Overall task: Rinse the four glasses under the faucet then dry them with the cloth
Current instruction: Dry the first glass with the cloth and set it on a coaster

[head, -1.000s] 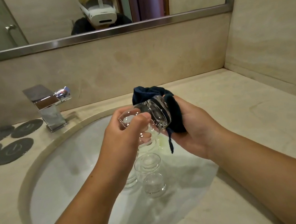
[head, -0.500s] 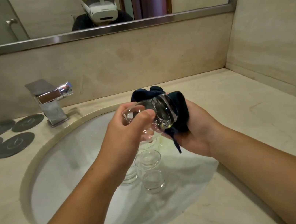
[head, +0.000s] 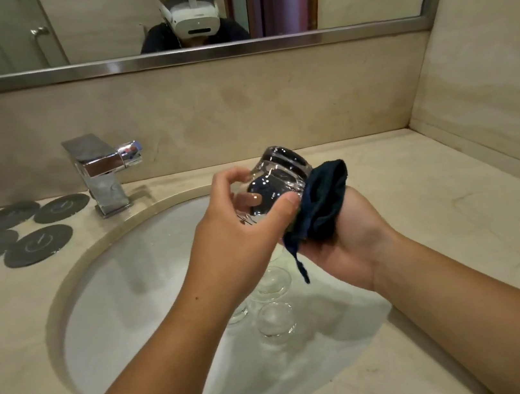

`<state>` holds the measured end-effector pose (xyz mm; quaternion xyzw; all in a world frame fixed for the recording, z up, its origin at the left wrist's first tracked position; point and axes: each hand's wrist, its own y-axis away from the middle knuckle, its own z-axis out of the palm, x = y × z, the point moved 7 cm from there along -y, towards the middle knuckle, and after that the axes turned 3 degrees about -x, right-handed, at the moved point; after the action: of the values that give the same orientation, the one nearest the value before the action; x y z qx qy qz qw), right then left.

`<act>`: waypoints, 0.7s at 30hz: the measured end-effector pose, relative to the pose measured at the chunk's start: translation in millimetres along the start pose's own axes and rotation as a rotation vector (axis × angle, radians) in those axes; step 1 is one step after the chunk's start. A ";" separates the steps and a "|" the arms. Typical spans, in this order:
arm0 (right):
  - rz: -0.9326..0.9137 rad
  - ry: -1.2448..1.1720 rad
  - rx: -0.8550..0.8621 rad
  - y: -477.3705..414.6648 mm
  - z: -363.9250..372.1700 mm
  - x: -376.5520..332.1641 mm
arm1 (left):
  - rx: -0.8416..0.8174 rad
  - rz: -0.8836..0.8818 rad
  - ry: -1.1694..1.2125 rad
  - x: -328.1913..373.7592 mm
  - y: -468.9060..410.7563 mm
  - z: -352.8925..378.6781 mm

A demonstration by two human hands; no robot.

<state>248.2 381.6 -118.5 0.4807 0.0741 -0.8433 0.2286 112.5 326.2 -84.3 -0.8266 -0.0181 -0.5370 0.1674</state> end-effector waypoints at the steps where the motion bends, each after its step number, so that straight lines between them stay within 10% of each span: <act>1: -0.042 0.027 0.013 0.1 -1.5 -3.7 | -0.018 -0.020 -0.013 -1.1 0.4 2.6; 15: -0.421 0.447 -0.026 16.8 25.9 -13.0 | 0.073 -0.138 0.256 -14.9 -0.1 5.2; 21: -0.264 0.154 0.089 6.3 6.1 -8.1 | -0.026 0.005 0.172 5.7 8.4 15.0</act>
<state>249.9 376.5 -107.9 0.5395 0.1162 -0.8293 0.0879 129.9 321.9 -86.9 -0.7797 0.0055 -0.6056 0.1589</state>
